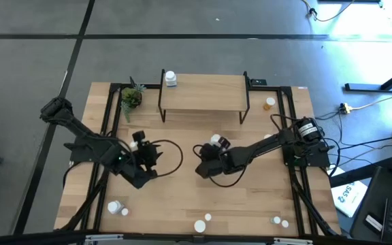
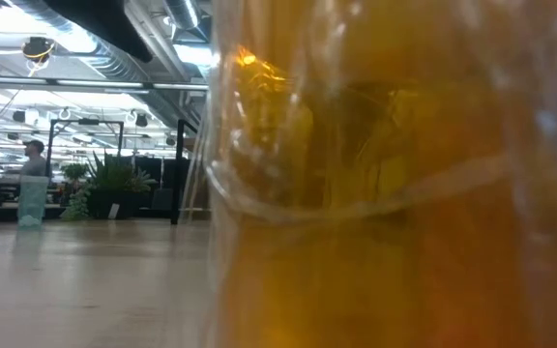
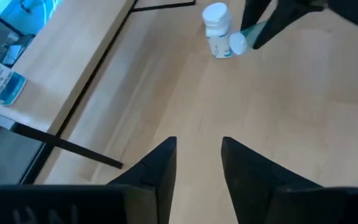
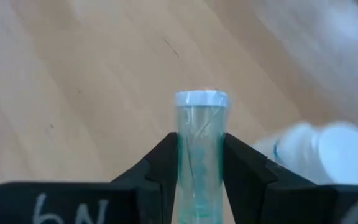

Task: Pick and place medicine bottles onto shelf by color
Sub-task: Put the top right blue pill bottle on the shelf

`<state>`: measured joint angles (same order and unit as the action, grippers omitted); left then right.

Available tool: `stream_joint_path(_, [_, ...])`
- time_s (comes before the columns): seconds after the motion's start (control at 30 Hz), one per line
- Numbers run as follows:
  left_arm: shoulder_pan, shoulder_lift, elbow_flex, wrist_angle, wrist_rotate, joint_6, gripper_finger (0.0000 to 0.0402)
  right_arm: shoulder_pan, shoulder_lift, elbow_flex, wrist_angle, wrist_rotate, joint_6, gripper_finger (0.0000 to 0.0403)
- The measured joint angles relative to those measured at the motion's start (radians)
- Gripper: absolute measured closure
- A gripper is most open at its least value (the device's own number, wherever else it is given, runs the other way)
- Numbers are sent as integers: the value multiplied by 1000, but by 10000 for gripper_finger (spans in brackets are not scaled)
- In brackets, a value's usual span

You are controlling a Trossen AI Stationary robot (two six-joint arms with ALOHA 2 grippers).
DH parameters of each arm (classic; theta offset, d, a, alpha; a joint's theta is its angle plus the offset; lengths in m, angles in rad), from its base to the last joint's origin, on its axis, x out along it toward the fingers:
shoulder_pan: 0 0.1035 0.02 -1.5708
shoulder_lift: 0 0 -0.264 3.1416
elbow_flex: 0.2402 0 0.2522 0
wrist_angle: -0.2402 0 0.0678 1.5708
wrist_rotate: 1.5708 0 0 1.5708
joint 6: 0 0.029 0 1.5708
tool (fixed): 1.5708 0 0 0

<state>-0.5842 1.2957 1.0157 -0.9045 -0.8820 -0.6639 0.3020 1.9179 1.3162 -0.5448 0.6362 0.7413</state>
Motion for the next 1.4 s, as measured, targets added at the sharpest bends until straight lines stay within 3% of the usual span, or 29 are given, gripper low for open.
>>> stream_joint_path(0.3, [30, 0, 0, 0, -16, 49, 280, 11, -1, 71, 47, 2, -219, 295])
stream_joint_path(0.5, [30, 0, 0, 0, -12, 52, 282, 27, -2, 71, 215, 35, -446, 295])
stream_joint_path(0.73, [30, 0, 0, 27, 78, 131, 280, 31, -2, 72, 391, 36, -648, 295])
stream_joint_path(1.07, [19, 0, 0, 199, 173, 406, 280, 31, -2, 72, 452, 36, -779, 295])
stream_joint_path(1.4, [22, 0, 0, 274, 171, 491, 280, 31, -2, 72, 472, 35, -801, 295])
